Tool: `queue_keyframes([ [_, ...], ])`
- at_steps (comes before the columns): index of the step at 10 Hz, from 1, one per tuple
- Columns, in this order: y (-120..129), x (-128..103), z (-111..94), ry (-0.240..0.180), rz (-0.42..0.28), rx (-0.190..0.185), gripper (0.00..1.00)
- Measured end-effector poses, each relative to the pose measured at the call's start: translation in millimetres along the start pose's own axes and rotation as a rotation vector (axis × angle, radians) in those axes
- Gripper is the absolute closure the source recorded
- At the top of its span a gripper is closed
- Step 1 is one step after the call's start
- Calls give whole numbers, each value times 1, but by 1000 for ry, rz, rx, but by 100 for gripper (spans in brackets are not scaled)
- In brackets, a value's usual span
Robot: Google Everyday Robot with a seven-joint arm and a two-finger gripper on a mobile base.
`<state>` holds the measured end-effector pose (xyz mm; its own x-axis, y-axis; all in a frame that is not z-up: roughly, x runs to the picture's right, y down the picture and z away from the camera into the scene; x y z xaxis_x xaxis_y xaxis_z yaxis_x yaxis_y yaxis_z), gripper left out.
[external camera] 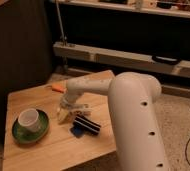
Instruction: Stand the bottle upright
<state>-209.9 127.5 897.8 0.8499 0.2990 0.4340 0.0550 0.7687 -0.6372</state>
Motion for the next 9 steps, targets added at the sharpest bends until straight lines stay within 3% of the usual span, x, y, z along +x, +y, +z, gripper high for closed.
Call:
queue_keyframes([
  [2, 1, 3, 0, 5, 10, 0, 31],
  [9, 2, -5, 2, 21, 1, -16, 98],
])
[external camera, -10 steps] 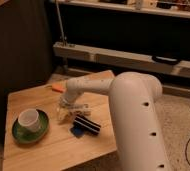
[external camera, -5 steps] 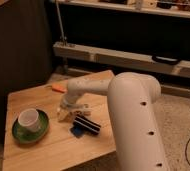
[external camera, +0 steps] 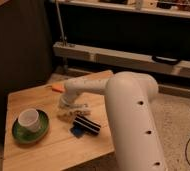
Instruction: Stand the bottle upright
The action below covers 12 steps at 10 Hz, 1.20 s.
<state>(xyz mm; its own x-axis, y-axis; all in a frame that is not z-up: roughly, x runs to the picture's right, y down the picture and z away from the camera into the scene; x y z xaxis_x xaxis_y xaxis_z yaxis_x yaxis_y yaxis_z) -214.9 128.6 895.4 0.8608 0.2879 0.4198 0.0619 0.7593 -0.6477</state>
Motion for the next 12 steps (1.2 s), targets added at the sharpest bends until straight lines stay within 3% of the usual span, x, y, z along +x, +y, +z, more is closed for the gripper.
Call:
queue_keyframes([
  [3, 1, 2, -3, 4, 5, 5, 100],
  [5, 0, -3, -16, -35, 6, 47, 100],
  [9, 7, -37, -91, -196, -34, 249, 100],
  [11, 15, -51, -140, -309, -66, 376, 100],
  [12, 23, -48, -166, -391, -77, 457, 100],
])
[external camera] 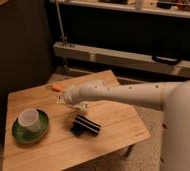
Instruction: Stand the bottle upright
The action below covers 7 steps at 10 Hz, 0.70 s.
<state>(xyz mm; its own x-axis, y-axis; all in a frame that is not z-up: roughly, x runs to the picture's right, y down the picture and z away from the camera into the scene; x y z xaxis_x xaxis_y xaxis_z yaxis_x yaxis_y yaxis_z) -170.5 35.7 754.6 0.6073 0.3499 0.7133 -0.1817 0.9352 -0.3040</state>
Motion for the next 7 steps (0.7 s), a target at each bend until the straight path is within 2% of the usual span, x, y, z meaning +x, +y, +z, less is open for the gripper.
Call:
queue_keyframes([
  [1, -1, -1, -19, -57, 2, 58, 100],
  [2, -4, 4, -42, -116, 11, 133, 100],
  [4, -6, 22, -66, -204, 66, 242, 100],
  [6, -7, 33, -72, -257, 96, 290, 100],
  [7, -10, 34, -78, -297, 105, 313, 100],
])
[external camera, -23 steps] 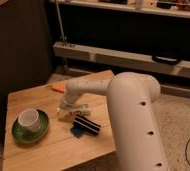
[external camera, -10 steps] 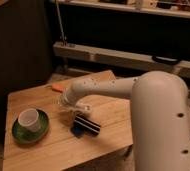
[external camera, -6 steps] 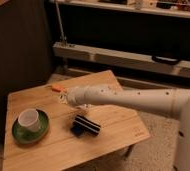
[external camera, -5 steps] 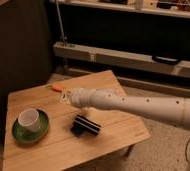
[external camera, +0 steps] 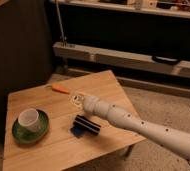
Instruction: Stand the bottle upright
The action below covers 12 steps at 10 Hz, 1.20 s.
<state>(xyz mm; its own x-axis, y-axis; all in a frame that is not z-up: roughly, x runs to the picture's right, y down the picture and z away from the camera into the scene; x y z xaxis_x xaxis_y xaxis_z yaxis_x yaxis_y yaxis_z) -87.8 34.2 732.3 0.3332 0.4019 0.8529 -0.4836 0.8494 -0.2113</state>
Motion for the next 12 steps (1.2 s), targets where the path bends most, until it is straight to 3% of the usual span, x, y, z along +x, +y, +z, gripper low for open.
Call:
queue_keyframes([
  [6, -24, -29, -33, -172, 40, 121, 100],
  [8, -33, -28, -38, -216, 123, 176, 100],
  [12, -42, -27, -43, -227, 212, 223, 100],
])
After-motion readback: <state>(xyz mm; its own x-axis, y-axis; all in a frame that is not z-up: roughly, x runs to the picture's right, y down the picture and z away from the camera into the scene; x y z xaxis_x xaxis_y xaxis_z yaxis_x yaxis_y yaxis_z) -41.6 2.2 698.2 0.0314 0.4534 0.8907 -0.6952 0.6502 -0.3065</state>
